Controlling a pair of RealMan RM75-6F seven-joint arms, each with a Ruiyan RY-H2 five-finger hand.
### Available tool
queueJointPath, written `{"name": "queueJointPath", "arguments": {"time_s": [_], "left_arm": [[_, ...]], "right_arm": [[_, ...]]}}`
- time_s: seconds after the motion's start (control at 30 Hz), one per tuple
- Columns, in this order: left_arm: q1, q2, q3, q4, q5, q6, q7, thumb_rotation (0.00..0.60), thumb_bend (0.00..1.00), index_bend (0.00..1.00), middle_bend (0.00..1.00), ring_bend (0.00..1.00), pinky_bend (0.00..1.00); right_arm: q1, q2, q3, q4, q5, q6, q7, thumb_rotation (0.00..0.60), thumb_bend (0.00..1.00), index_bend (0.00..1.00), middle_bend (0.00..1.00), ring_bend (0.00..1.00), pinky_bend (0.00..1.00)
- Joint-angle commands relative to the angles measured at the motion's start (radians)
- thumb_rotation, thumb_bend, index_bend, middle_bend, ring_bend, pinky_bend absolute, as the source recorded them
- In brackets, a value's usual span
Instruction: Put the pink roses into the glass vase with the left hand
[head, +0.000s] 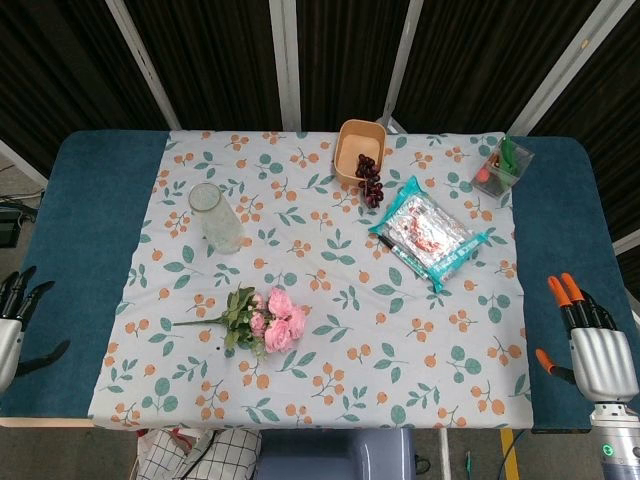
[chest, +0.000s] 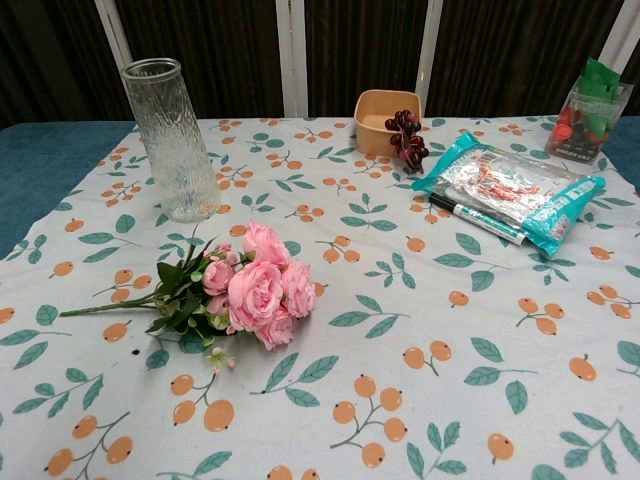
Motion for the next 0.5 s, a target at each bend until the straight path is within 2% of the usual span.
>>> {"name": "queueJointPath", "arguments": {"time_s": [0.03, 0.5], "left_arm": [[0.001, 0.002, -0.006, 0.0, -0.011, -0.002, -0.002, 0.6, 0.29, 0.17, 0.0, 0.0, 0.12], [-0.005, -0.016, 0.007, -0.011, 0.014, -0.008, 0.041, 0.6, 0.28, 0.17, 0.0, 0.0, 0.12]], "right_arm": [[0.004, -0.002, 0.001, 0.003, 0.004, -0.008, -0.005, 0.6, 0.25, 0.0, 0.0, 0.11, 0.21], [0.009, -0.005, -0.004, -0.003, 0.005, -0.022, -0.016, 0.6, 0.25, 0.0, 0.0, 0.11, 0.21]]}}
